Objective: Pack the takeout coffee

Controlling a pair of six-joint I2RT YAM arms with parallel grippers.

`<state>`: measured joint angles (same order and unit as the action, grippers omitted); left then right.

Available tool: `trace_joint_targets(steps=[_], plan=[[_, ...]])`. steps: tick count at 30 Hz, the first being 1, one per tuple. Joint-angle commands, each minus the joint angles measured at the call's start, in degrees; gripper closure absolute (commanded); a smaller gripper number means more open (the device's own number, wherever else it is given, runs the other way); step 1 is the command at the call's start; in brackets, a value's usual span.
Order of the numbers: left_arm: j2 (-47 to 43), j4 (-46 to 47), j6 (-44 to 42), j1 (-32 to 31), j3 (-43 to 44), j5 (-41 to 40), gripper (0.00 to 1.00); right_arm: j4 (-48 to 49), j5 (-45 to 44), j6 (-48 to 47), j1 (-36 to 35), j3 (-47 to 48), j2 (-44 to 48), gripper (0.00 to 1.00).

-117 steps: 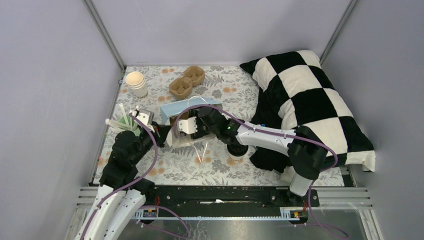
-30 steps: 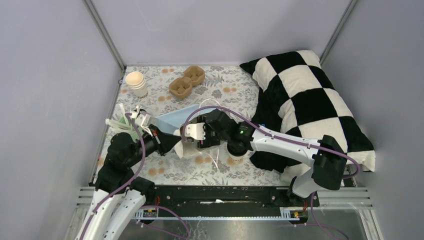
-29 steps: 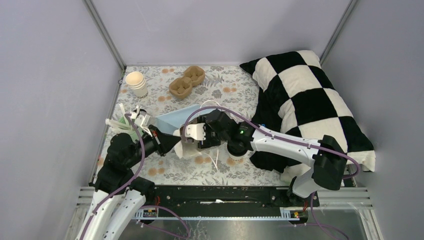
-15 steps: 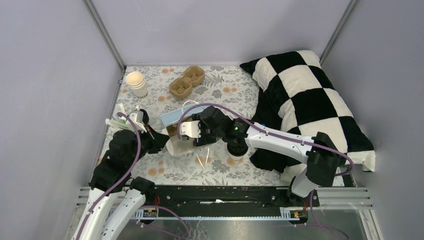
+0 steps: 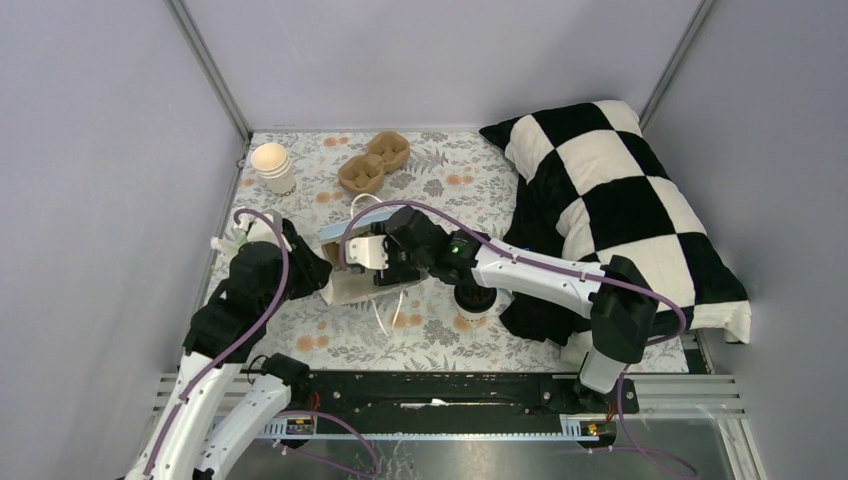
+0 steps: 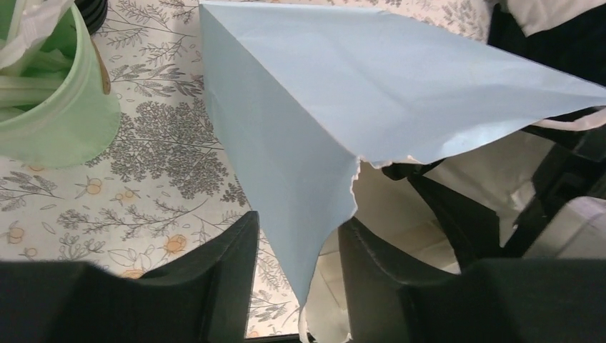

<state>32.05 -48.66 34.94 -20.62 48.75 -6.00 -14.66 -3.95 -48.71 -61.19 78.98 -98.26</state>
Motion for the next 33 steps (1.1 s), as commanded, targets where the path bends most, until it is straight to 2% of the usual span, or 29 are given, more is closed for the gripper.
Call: trace_joint_targets(steps=[1, 4, 9, 14, 18, 22, 33], plan=[[2.15, 2.33, -1.79, -0.03, 2.63, -1.79, 0.46, 0.56, -1.83, 0.61, -0.38, 3.25, -0.20, 0.65], [4.98, 2.54, -2.16, -0.03, 3.49, -3.98, 0.43, 0.21, -2.35, 1.01, -0.42, 3.48, -0.22, 0.65], [11.01, 2.51, -3.69, -0.94, 6.63, -9.08, 0.48, -0.67, -2.59, 1.33, -0.42, 3.51, 0.00, 0.65], [15.10, 2.30, -4.29, -5.26, 8.63, -14.15, 0.56, -1.98, -3.79, 1.34, -0.51, 5.16, -0.93, 0.65], [15.74, 0.89, -4.76, -8.92, 9.52, -21.19, 0.67, -2.55, -5.15, 0.55, -0.51, 6.32, -1.51, 0.65], [15.65, 1.70, -5.13, -10.69, 8.44, -22.13, 0.81, -5.18, -6.59, -1.80, -0.51, 8.31, -2.67, 0.65], [13.35, 9.03, -6.12, -14.46, 2.14, -24.85, 0.85, -9.84, -10.30, -5.50, -1.50, 9.90, -4.99, 0.66]])
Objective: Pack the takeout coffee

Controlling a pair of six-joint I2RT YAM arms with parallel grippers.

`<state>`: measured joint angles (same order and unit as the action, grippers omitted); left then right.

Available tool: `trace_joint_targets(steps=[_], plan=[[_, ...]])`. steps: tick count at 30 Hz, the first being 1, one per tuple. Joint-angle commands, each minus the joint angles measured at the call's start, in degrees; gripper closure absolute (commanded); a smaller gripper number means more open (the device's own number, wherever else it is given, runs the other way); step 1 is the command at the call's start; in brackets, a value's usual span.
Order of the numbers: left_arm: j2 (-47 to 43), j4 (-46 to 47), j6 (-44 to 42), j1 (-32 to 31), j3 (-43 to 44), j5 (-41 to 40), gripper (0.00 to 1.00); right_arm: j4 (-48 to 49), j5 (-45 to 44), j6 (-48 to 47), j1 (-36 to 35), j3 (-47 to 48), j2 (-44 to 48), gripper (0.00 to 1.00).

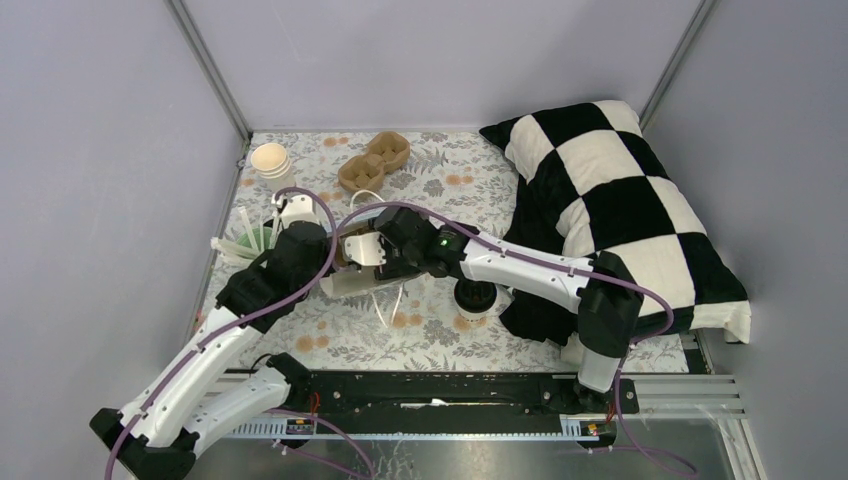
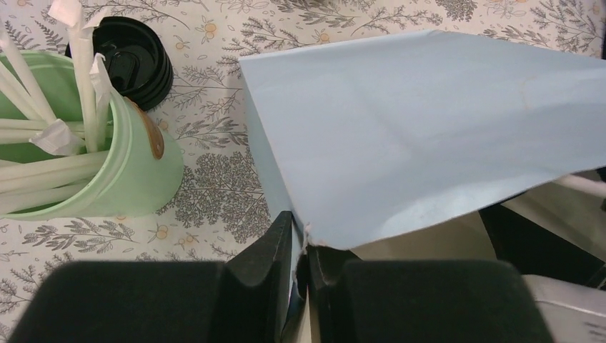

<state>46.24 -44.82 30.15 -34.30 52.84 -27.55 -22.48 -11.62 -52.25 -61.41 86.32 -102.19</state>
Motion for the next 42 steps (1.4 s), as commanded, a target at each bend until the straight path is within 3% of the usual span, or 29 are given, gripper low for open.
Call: trace_joint_targets(steps=[1, 15, 20, 28, 34, 42], plan=[[-0.83, 5.67, -1.40, -0.91, -2.67, -3.50, 0.86, -2.24, -3.01, -2.10, -1.44, 2.69, -1.18, 0.65], [-3.69, 8.37, -2.44, -1.20, -5.78, -0.30, 0.98, 9.42, -11.72, -5.54, -1.73, -1.03, -3.28, 0.65], [-5.03, 8.80, -2.72, -1.20, -6.69, 1.24, 1.00, 17.25, -8.10, -4.29, 0.05, -4.50, -3.01, 0.65], [-4.34, 9.37, -3.50, -1.20, -6.44, 3.26, 1.00, 19.34, -1.33, -6.21, 1.51, -6.14, -1.79, 0.66], [-4.92, 10.70, -3.40, -1.13, -7.15, 5.42, 1.00, 26.63, -0.22, -11.86, 3.07, -12.06, -0.70, 0.67], [-5.01, 10.41, -2.92, -1.20, -7.22, 5.86, 1.00, 27.53, 1.50, -9.26, 4.36, -9.86, -4.45, 0.67]])
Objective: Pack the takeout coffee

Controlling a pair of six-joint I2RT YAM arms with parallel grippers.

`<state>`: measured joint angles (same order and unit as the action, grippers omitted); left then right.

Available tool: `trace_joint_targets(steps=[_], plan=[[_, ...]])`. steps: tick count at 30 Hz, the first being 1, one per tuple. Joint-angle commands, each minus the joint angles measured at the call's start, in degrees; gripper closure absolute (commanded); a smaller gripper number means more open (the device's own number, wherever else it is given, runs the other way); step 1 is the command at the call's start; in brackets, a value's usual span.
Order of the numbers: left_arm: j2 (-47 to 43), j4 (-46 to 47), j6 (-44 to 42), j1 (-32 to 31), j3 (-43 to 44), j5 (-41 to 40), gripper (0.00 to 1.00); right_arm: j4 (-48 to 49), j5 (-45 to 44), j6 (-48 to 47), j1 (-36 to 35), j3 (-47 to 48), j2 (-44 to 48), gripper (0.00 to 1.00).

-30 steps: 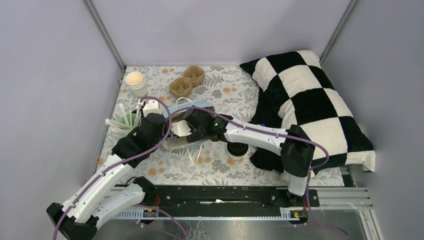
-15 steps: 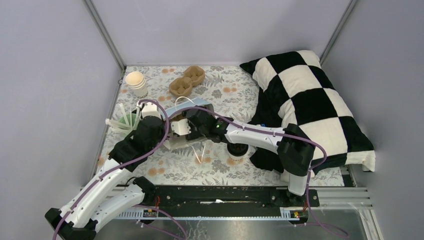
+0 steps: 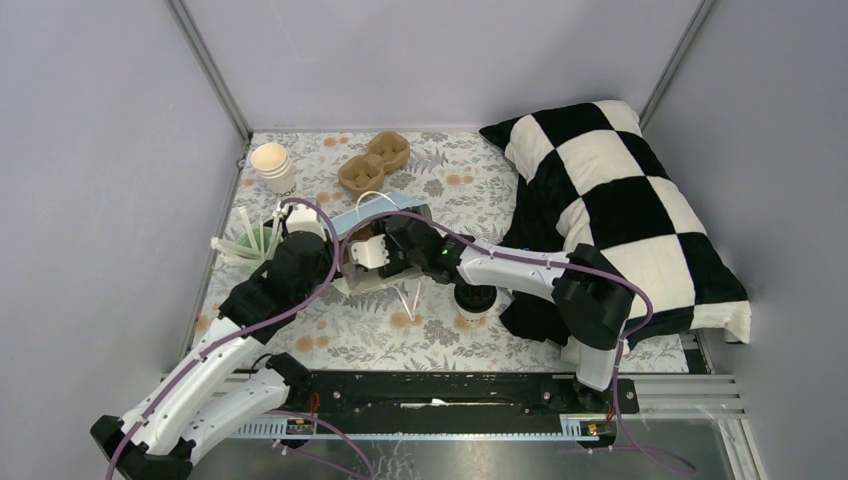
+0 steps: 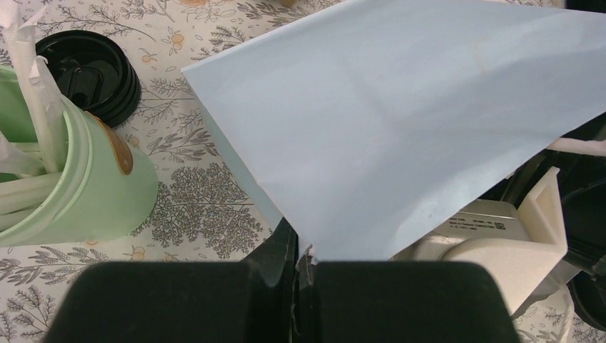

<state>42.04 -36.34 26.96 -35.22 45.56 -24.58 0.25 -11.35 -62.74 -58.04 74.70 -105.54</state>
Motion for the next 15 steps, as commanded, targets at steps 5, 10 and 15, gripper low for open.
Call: trace_joint_targets(steps=[5, 10, 15], plan=[[-0.53, 1.95, 0.29, -0.24, 0.61, 3.72, 1.00, 5.18, 2.62, 2.60, 1.09, 2.17, -1.75, 0.65], [-0.50, 1.74, -0.02, -0.24, 2.07, 6.01, 1.00, 1.31, 3.33, 3.95, 1.08, 4.19, -1.40, 0.64], [-0.07, -0.94, 0.93, -0.24, 4.47, 8.25, 1.00, -4.31, 4.79, 5.28, 0.96, 4.79, 0.67, 0.64]])
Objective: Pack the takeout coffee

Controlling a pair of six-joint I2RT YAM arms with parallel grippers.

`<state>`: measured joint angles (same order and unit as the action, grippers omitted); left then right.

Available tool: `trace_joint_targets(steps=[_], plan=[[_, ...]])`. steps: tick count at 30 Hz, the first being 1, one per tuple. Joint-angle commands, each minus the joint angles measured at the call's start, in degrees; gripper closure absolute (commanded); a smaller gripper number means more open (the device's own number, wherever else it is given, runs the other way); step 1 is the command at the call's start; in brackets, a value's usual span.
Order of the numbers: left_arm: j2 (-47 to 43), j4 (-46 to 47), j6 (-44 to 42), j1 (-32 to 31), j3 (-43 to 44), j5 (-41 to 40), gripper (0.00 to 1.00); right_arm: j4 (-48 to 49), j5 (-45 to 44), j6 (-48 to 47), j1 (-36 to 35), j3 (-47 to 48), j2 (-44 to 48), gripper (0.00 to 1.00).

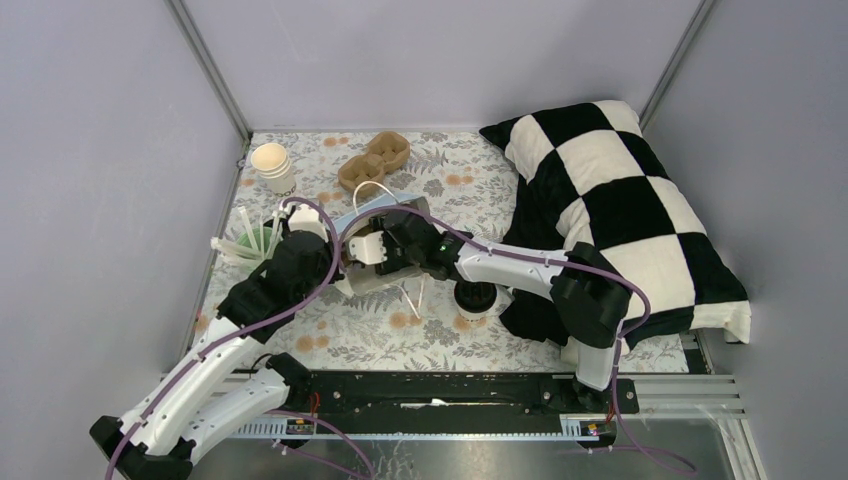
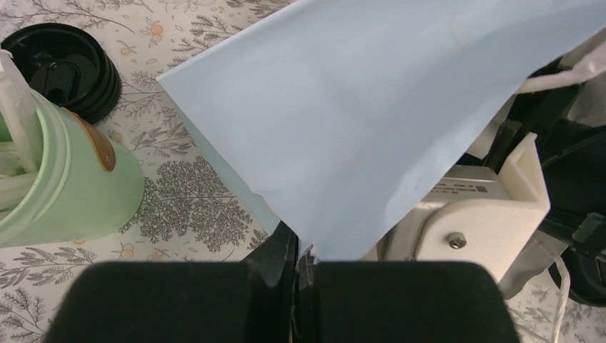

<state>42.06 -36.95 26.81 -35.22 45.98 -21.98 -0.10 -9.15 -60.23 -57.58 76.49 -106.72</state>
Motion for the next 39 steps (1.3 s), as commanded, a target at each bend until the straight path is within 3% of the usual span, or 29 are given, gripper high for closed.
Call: trace_joint_targets(steps=[1, 24, 39], plan=[[0.01, -0.97, 1.57, -0.28, 4.37, 5.95, 1.00, -5.62, 2.90, 3.17, 0.34, 3.35, 2.25, 0.64], [6.67, -18.47, 14.04, -0.28, 17.24, 15.87, 1.00, -33.16, 6.93, 13.00, -3.67, 7.96, 6.94, 0.64], [9.96, -22.44, 16.81, -0.17, 18.60, 9.94, 1.00, -40.75, 5.61, 18.01, -1.57, 11.44, 0.41, 0.65]])
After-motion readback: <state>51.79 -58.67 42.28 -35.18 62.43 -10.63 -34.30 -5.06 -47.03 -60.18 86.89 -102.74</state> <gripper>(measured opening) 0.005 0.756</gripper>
